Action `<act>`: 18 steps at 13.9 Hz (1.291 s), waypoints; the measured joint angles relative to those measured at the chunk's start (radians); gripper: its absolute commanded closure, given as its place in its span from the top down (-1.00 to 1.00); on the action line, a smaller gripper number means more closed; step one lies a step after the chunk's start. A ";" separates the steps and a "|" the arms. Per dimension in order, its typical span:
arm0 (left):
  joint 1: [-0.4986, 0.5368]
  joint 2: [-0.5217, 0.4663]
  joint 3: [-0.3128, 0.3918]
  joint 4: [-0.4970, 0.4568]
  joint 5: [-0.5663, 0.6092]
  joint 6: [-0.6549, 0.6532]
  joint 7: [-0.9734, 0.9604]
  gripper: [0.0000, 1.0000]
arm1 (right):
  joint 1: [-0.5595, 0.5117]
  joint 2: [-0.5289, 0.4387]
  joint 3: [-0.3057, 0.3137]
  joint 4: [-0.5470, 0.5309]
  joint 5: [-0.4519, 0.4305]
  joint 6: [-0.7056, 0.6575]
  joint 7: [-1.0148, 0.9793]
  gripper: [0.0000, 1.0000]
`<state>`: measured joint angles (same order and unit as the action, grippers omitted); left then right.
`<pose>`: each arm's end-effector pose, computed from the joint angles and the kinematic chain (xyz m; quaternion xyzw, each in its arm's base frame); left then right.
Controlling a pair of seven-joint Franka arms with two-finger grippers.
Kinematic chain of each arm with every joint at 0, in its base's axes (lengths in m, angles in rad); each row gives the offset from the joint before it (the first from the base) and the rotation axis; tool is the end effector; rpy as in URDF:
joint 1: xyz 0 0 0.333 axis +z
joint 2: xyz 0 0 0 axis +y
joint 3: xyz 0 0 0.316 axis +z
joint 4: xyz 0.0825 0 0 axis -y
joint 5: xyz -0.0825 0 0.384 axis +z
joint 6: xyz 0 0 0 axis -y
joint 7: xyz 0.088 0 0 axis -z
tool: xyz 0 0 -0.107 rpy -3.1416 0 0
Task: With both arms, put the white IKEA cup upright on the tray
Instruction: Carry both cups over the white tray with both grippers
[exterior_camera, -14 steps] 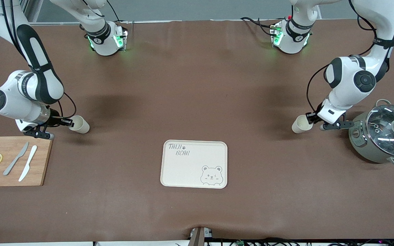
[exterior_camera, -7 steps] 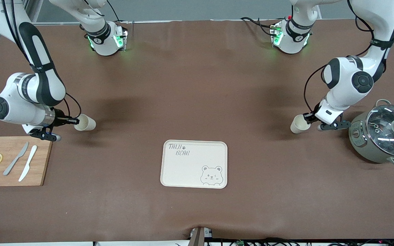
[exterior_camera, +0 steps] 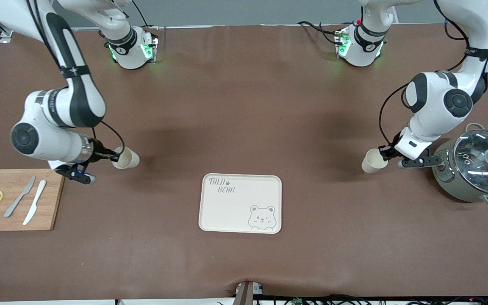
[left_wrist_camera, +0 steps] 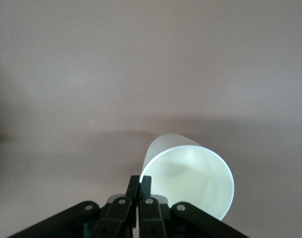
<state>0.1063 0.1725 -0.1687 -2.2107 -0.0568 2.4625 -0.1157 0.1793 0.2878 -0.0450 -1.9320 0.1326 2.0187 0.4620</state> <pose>0.5547 -0.0339 0.3098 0.9974 0.0498 0.0375 0.0365 0.5833 0.0876 0.3243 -0.9743 0.1958 0.1102 0.0186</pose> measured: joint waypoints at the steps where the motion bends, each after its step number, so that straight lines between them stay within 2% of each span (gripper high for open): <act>1: -0.003 0.003 -0.012 0.049 -0.037 -0.040 0.000 -1.00 | 0.035 0.000 0.000 0.013 0.000 0.000 0.056 -1.00; 4: -0.006 0.035 -0.046 0.178 -0.092 -0.108 -0.033 -1.00 | 0.113 0.001 0.000 0.057 0.024 0.001 0.186 -1.00; 8: -0.029 0.130 -0.097 0.329 -0.094 -0.116 -0.176 -1.00 | 0.184 0.040 0.000 0.141 0.093 0.006 0.327 -1.00; 10: -0.080 0.194 -0.102 0.408 -0.094 -0.116 -0.282 -1.00 | 0.236 0.098 0.001 0.202 0.098 0.022 0.437 -1.00; 14: -0.176 0.306 -0.104 0.534 -0.094 -0.115 -0.431 -1.00 | 0.353 0.281 0.001 0.329 0.098 0.124 0.657 -1.00; 18: -0.252 0.415 -0.102 0.629 -0.082 -0.089 -0.560 -1.00 | 0.364 0.396 -0.007 0.379 0.098 0.274 0.731 -1.00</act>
<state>-0.1460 0.5874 -0.2705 -1.5821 -0.1392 2.3736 -0.6761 0.5438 0.6837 -0.0524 -1.5526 0.2305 2.2923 1.1925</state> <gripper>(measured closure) 0.969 0.974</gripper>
